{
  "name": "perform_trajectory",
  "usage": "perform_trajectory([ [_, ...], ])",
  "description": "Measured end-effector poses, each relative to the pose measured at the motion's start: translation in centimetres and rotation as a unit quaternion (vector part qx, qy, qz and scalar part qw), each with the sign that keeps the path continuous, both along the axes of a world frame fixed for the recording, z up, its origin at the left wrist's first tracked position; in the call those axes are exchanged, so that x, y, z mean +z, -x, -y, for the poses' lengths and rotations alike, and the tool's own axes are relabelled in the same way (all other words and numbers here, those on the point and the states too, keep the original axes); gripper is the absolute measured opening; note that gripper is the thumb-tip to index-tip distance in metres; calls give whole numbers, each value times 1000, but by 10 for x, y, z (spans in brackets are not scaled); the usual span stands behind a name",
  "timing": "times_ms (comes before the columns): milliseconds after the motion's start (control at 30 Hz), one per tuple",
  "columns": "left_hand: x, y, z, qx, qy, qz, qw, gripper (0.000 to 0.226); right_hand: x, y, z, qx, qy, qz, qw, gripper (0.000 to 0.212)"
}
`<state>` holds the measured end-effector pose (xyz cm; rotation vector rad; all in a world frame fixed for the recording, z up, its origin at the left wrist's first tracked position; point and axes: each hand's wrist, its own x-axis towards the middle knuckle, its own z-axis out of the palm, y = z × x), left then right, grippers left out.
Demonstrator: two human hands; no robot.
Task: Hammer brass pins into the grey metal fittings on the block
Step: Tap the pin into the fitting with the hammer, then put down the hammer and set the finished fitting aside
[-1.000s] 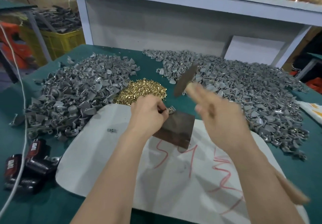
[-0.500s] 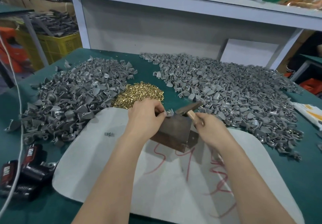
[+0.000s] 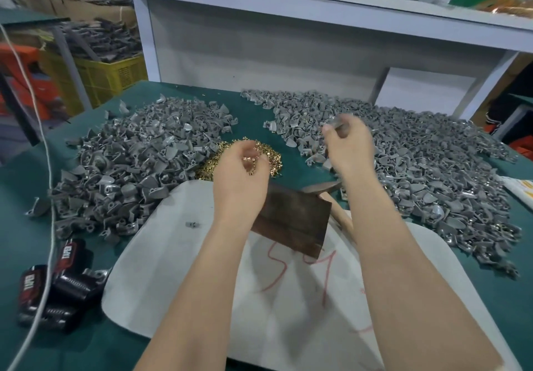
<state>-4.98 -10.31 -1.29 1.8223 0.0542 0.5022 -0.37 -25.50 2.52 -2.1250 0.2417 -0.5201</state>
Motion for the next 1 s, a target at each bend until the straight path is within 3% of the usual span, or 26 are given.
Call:
perform_trajectory([
  [67, 4, -1, -4, 57, 91, 25, 994, 22, 6, -14, -4, -36, 47, -65, 996, 75],
  [133, 7, -1, -9, 108, 185, 46, 976, 20, 3, -16, -29, 38, 144, -89, 985, 78],
  [200, 10, -2, -16, 154, 276, 68, 946, 22, -8, -15, -68, 183, 198, -52, 962, 59],
  [267, 11, -4, -21, 188, 336, 90, 919, 23, -19, -11, -111, 313, 255, -58, 913, 38],
  [333, 10, -4, -25, 211, 352, 103, 906, 23, -31, -9, -142, 382, 218, -110, 891, 30],
  [400, 9, -4, -29, 229, 349, 107, 902, 22, -38, -6, -161, 380, 128, -147, 904, 33],
  [567, 6, -10, -34, 238, 362, 75, 898, 21, -32, -10, -166, 345, 127, -115, 923, 27],
  [667, 2, -12, -30, 180, 336, 41, 924, 29, -22, -16, -147, 298, 101, -70, 947, 7],
  [767, 2, -12, -24, 119, 326, -1, 938, 34, -10, -19, -115, 252, 70, -56, 964, 14],
  [867, 7, -6, -21, 149, 336, 27, 930, 31, -9, -17, -95, 258, 122, -72, 956, 13],
  [1000, 12, -5, -36, 228, 387, 114, 886, 27, -21, -9, -118, 333, 239, -84, 908, 28],
])
